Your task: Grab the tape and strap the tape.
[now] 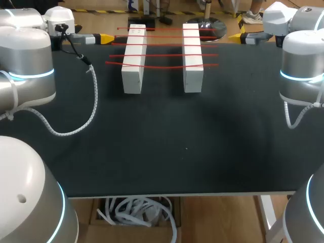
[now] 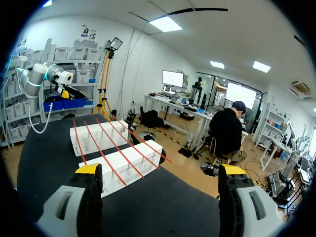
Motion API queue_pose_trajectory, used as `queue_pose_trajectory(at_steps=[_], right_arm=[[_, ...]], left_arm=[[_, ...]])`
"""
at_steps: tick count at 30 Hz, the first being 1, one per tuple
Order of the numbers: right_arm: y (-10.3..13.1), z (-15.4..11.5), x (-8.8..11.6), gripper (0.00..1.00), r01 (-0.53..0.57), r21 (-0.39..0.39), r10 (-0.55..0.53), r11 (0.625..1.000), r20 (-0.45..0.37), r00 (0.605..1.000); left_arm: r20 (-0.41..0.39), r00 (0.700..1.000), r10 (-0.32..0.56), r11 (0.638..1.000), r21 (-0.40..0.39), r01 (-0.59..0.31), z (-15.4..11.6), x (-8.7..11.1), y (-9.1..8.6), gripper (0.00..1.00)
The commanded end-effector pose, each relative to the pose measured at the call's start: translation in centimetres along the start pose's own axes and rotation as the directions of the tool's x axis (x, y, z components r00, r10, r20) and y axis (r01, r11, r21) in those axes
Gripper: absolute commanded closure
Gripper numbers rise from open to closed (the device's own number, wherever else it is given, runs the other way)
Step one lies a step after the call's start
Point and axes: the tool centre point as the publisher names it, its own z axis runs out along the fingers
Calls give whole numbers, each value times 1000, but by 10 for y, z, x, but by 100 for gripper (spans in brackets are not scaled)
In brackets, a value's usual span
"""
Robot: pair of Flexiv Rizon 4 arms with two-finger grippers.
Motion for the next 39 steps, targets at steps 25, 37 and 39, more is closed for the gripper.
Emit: queue_pose_trajectory(at_steps=[25,37,39], right_arm=[[0,0,0,0,0,0,0,1000,0,1000],[0,0,0,0,0,0,0,1000,0,1000],[0,0,0,0,0,0,0,1000,0,1000]], left_arm=[[-192,972,135,991,15,-135,-3,-8,12,0],[-424,883,202,973,-17,-231,-10,-12,46,0],[-431,879,203,973,-13,-231,-9,-12,47,0]])
